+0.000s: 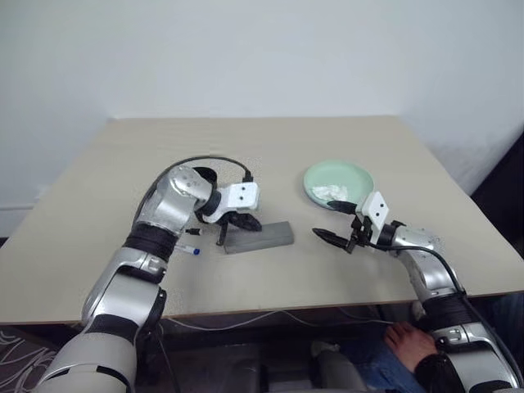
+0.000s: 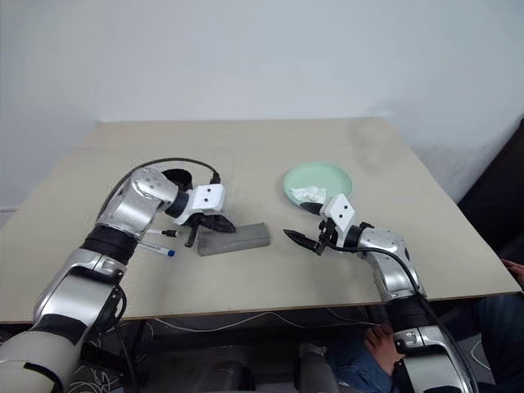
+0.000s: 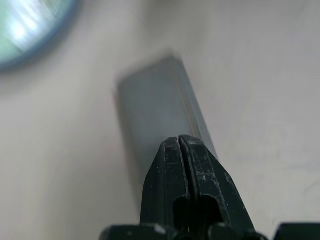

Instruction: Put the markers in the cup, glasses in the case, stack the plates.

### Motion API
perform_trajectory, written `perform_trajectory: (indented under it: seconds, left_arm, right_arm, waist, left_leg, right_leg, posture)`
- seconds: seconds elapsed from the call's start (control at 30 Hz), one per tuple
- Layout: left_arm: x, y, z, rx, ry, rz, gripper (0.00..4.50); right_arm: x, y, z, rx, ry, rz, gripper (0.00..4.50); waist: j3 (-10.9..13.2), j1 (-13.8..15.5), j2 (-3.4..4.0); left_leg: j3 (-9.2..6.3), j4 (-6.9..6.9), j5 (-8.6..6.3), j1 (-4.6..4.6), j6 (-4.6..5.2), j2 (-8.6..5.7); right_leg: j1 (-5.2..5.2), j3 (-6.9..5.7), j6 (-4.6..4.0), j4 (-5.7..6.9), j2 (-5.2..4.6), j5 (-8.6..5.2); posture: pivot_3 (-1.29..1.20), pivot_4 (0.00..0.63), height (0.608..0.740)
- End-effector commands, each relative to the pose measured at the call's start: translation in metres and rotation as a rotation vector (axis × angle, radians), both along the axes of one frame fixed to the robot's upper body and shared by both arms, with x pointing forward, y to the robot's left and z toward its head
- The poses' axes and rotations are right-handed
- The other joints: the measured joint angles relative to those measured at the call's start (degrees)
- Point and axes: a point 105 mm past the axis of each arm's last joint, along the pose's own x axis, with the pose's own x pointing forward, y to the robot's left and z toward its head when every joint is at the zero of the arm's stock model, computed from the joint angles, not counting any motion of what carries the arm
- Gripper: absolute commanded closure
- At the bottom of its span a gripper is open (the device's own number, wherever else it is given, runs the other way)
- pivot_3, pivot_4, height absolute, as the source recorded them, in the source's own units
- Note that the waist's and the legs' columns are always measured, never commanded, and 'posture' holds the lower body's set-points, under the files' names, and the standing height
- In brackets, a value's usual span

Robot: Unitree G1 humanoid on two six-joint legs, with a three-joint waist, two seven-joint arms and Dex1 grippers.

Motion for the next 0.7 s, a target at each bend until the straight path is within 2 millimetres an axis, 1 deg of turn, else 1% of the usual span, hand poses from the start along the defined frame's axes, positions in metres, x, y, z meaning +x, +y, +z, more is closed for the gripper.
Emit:
perform_trajectory:
  seconds: [0.03,0.07,0.17,0.27,0.37,0.47,0.53,0.6,0.7]
  left_arm:
    - [-0.01,0.028,0.022,0.003,-0.04,-0.016,4.49]
    - [-0.013,0.041,0.021,0.045,-0.038,-0.013,4.49]
    - [-0.02,0.07,0.017,0.151,-0.014,0.004,4.49]
    - [-0.033,0.094,0.01,0.248,0.039,0.002,3.92]
    - [-0.041,0.115,0.004,0.347,0.092,0.011,2.85]
    - [-0.038,0.127,0.001,0.391,0.127,0.047,1.78]
    - [-0.033,0.136,-0.005,0.435,0.157,0.085,1.1]
    - [-0.03,0.143,-0.009,0.469,0.175,0.097,1.1]
    - [-0.026,0.148,-0.013,0.501,0.189,0.108,1.1]
  right_arm:
    - [0.003,-0.001,0.014,0.019,-0.034,0.016,0.3]
    - [0.002,0.0,0.013,0.016,-0.031,0.022,0.3]
    - [0.003,0.001,0.013,0.009,-0.026,0.034,0.3]
    - [0.005,0.004,0.013,0.009,-0.025,0.042,0.3]
    - [0.008,0.009,0.013,0.01,-0.025,0.051,0.3]
    - [0.011,0.013,0.013,0.015,-0.026,0.057,0.3]
    - [0.012,0.015,0.013,0.018,-0.028,0.061,0.3]
    - [0.011,0.015,0.013,0.019,-0.029,0.063,0.3]
    - [0.01,0.014,0.011,0.018,-0.024,0.063,0.3]
  waist:
    - [-0.01,-0.1,0.03]
    - [-0.01,-0.29,0.04]
    - [-0.01,-0.29,0.04]
    - [0.0,-0.21,0.03]
    - [0.0,-0.07,0.02]
    - [0.0,0.15,0.02]
    - [0.0,0.17,-0.01]
    - [-0.01,0.09,-0.03]
    - [-0.01,0.05,-0.03]
  left_leg:
    - [0.0,-0.01,0.0,0.03,0.0,0.0]
    - [0.04,-0.06,-0.01,0.04,-0.01,0.02]
    - [0.04,-0.1,-0.01,0.09,-0.01,0.07]
    - [0.03,-0.06,0.0,0.08,-0.02,0.06]
    - [0.08,-0.05,0.0,0.08,-0.01,0.02]
    - [0.07,-0.05,0.0,0.06,0.0,0.01]
    - [0.03,-0.03,0.0,0.01,0.0,0.0]
    - [0.03,0.0,0.01,-0.01,0.01,-0.01]
    - [0.07,-0.01,0.0,-0.02,0.03,-0.01]
  right_leg:
    - [0.0,0.0,0.0,0.0,0.01,0.0]
    - [-0.03,0.02,0.0,0.01,0.02,0.0]
    - [-0.02,0.01,-0.02,0.04,0.07,-0.01]
    - [0.01,-0.01,-0.14,0.04,0.04,-0.08]
    - [0.01,0.01,-0.15,0.02,-0.04,-0.08]
    - [0.01,-0.02,-0.15,0.01,-0.07,-0.09]
    - [0.0,-0.07,-0.15,0.02,-0.05,-0.09]
    - [0.0,-0.08,-0.14,0.02,-0.04,-0.09]
    - [-0.02,-0.06,-0.13,0.02,-0.04,-0.09]
  posture:
    - [0.0,0.0,0.72]
    - [0.0,0.0,0.72]
    - [0.0,0.0,0.72]
    - [0.0,0.0,0.72]
    - [0.0,0.0,0.72]
    - [0.0,0.0,0.72]
    - [0.0,0.0,0.72]
    - [0.0,0.0,0.72]
    - [0.0,0.0,0.72]
